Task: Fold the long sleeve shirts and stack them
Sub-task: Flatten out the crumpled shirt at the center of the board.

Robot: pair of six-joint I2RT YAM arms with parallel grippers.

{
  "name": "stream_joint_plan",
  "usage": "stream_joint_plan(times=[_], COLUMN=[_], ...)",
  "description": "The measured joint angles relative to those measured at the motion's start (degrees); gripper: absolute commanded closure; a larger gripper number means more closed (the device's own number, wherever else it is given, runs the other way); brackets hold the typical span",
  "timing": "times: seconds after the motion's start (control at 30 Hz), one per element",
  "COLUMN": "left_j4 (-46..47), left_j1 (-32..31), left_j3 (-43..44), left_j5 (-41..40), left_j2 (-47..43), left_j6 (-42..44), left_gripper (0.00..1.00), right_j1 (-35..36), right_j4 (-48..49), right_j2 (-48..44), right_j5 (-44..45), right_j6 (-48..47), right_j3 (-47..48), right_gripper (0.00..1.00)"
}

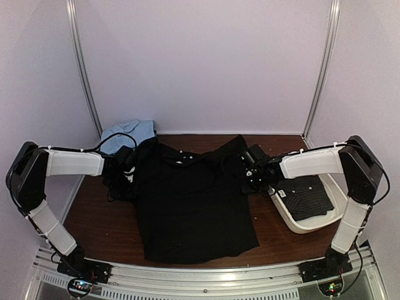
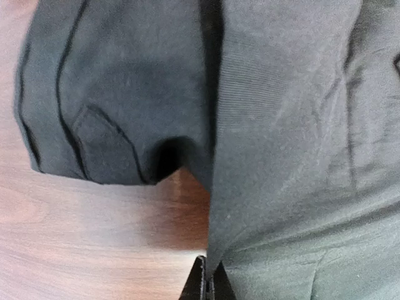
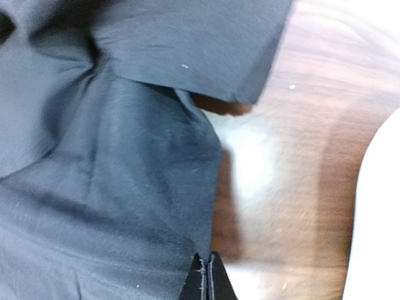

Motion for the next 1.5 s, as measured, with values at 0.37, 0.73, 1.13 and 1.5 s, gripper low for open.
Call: stream_joint_plan(times=[0.37, 0.73, 1.13, 1.5], left_j4=[-2.6, -10.6, -10.84, -4.33], left_j1=[3.15, 6.71, 5.53, -4.5], left_j3=[-0.42, 2.71, 14.49, 1.77], left_j5=[0.72, -2.8, 10.73, 22.1], left_j2=[0.52, 0.46, -6.1, -4.13], left_j6=[4.11, 5.46, 4.07, -0.35], left_gripper=[0.75, 0.64, 0.64, 0.65], right_j1=[0.28, 0.15, 0.48, -0.09], right_j4=[-0.61, -4.13, -5.84, -3.8], right_j2=[-3.23, -4.02, -9.42, -3.76], right_j5=[-3.58, -3.39, -2.21, -3.65], right_j6=[-3.65, -4.63, -4.87, -4.85], right_j3=[-5.4, -5.25, 1.64, 4.35], right_gripper=[1.0, 0.7, 0.61, 0.6])
